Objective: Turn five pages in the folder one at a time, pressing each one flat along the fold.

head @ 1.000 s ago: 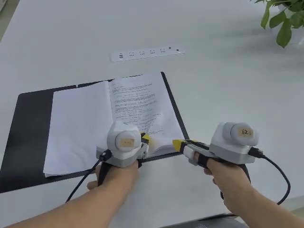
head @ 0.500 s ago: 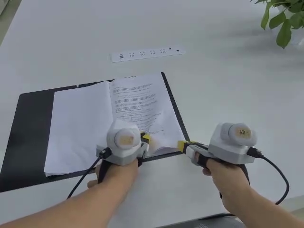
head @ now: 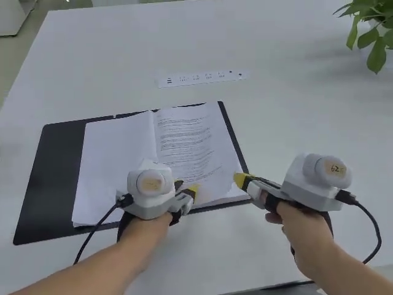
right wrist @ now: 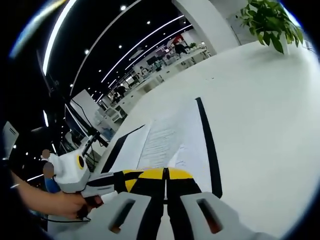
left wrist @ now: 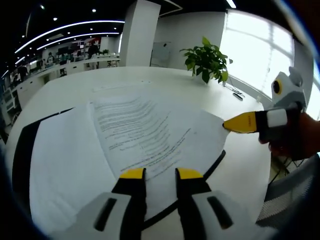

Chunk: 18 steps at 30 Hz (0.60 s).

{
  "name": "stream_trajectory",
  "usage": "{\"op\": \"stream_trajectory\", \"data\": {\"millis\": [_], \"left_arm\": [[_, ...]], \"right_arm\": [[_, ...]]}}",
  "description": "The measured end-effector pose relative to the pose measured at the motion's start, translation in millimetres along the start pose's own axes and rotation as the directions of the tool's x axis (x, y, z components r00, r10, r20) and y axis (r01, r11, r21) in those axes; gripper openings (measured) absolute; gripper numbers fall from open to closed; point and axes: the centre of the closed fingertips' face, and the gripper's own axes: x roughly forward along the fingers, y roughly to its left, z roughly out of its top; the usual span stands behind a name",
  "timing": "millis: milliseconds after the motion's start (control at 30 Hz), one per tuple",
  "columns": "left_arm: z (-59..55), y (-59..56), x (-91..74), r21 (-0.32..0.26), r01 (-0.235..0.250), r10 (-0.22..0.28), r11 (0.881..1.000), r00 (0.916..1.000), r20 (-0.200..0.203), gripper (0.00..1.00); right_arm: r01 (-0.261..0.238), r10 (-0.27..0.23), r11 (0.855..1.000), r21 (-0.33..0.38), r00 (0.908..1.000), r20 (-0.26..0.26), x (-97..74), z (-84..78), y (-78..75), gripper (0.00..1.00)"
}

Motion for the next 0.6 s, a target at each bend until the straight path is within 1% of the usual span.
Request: {"op": "stream_trajectory", "data": {"millis": [33, 67, 133, 167, 267, 300, 333, 400, 433, 467, 500, 567, 600], "left_arm": [[-0.8, 2.2, -4.5, -0.003, -0.001, 0.001, 1.0, 1.0, -0.001, 0.23], [-1.2, 5.8, -11.6, -0.007, -0.001, 0.001, 1.0, 1.0, 0.006, 0.24], [-0.3, 12.2, -24.2, -0.008, -0.006, 0.006, 1.0, 0.9997, 0.022, 0.24], [-0.3, 15.1, -29.9, -0.006, -0.008, 0.009, 1.0, 0.9996, 0.026, 0.25], [0.5, 24.1, -47.6, -0.012, -0.015, 0.015, 1.0, 0.999, 0.041, 0.27], [0.0, 29.3, -54.6, -0.012, -0.02, 0.021, 1.0, 0.9988, 0.045, 0.28], [-0.1, 30.8, -56.9, -0.013, -0.022, 0.022, 1.0, 0.9987, 0.046, 0.28], [0.0, 39.2, -68.6, -0.02, -0.032, 0.033, 0.999, 0.9978, 0.058, 0.29], [-0.1, 44.4, -75.3, -0.021, -0.041, 0.042, 0.999, 0.9971, 0.064, 0.3], [-0.2, 47.3, -79.7, -0.024, -0.042, 0.044, 0.999, 0.9968, 0.067, 0.29], [-0.3, 51.0, -84.0, -0.027, -0.046, 0.048, 0.999, 0.9962, 0.072, 0.3], [-0.6, 60.6, -97.4, -0.037, -0.06, 0.063, 0.998, 0.9943, 0.086, 0.3], [-0.9, 63.1, -101.7, -0.042, -0.062, 0.065, 0.997, 0.9939, 0.089, 0.3]], "right_arm": [[-0.009, 0.009, 1.0, 0.003, 0.9999, 0.006, -0.5, 1.9, 4.3, 0.0], [-0.033, 0.033, 0.999, 0.012, 0.9994, 0.013, -0.8, 4.3, 12.8, 0.0], [-0.051, 0.05, 0.999, 0.018, 0.9986, 0.018, -0.8, 6.4, 23.8, 0.0], [-0.056, 0.056, 0.998, 0.018, 0.9983, 0.02, -0.8, 7.0, 26.5, 0.0], [-0.095, 0.094, 0.995, 0.033, 0.9949, 0.038, 1.1, 10.6, 46.4, 0.0], [-0.103, 0.101, 0.994, 0.032, 0.9941, 0.039, 1.8, 10.8, 51.4, 0.0], [-0.111, 0.11, 0.993, 0.032, 0.9931, 0.042, 3.1, 11.1, 56.0, 0.0], [-0.141, 0.14, 0.99, 0.028, 0.9894, 0.04, 7.5, 10.0, 71.4, 0.0], [-0.149, 0.147, 0.988, 0.028, 0.9882, 0.04, 8.8, 9.5, 76.4, 0.0], [-0.163, 0.162, 0.986, 0.028, 0.9861, 0.039, 11.1, 9.1, 84.4, 0.0], [-0.167, 0.166, 0.986, 0.029, 0.9854, 0.038, 11.9, 8.6, 87.1, 0.0], [-0.188, 0.188, 0.982, 0.026, 0.9818, 0.03, 17.4, 5.4, 101.8, 0.0], [-0.198, 0.198, 0.98, 0.027, 0.9799, 0.025, 19.3, 4.0, 107.0, 0.0]]}}
